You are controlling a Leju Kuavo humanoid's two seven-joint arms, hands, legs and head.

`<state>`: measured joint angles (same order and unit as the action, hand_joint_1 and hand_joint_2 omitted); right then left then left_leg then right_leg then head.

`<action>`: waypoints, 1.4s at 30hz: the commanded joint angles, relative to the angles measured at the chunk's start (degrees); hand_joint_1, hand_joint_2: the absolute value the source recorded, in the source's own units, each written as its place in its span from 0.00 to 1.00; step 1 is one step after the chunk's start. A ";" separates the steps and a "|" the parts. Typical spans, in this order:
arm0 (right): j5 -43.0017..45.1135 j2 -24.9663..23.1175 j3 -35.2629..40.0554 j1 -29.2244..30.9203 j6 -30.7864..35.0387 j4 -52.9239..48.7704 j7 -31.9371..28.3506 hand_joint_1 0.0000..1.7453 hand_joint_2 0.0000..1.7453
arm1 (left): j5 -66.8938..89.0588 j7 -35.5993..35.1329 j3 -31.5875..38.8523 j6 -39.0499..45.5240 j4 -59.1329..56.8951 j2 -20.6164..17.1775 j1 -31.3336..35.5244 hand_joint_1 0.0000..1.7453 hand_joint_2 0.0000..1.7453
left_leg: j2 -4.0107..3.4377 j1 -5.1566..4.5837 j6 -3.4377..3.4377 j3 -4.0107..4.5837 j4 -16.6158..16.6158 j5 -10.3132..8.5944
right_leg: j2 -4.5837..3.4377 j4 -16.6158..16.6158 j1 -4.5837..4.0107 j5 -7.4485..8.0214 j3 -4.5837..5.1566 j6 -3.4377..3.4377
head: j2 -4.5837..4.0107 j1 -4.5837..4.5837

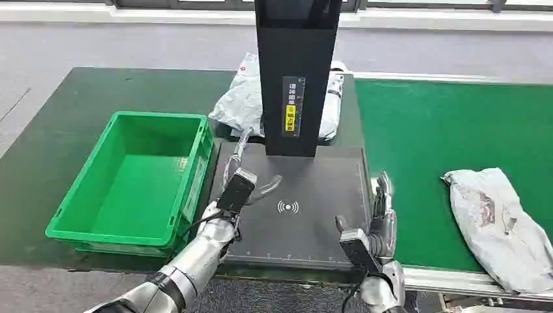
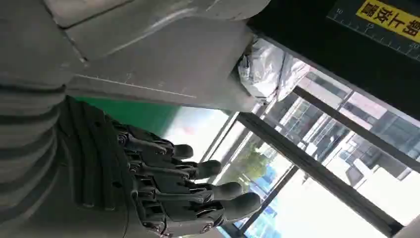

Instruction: Moved the parcel from conveyor to table for the left to box.

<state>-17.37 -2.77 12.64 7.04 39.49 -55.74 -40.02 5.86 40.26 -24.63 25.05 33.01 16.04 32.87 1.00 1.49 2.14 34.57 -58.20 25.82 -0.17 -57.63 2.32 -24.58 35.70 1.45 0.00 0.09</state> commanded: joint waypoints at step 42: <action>-66.91 -1.11 -65.96 15.08 0.51 17.21 26.65 0.00 1.00 | -6.67 -0.26 -6.83 7.79 -2.89 3.96 3.95 0.00 1.00 | 0.02 -0.06 -0.18 -0.14 0.01 0.07 | 0.05 0.07 0.03 -0.01 -0.17 -0.10 | 0.00 0.02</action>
<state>-73.17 -5.79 -39.15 18.25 40.02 -45.64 -23.64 0.48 40.26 -32.70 33.20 33.22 20.68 34.64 1.04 1.41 2.05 34.57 -58.24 25.89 -0.15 -57.63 2.41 -24.58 35.68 1.52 0.00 0.11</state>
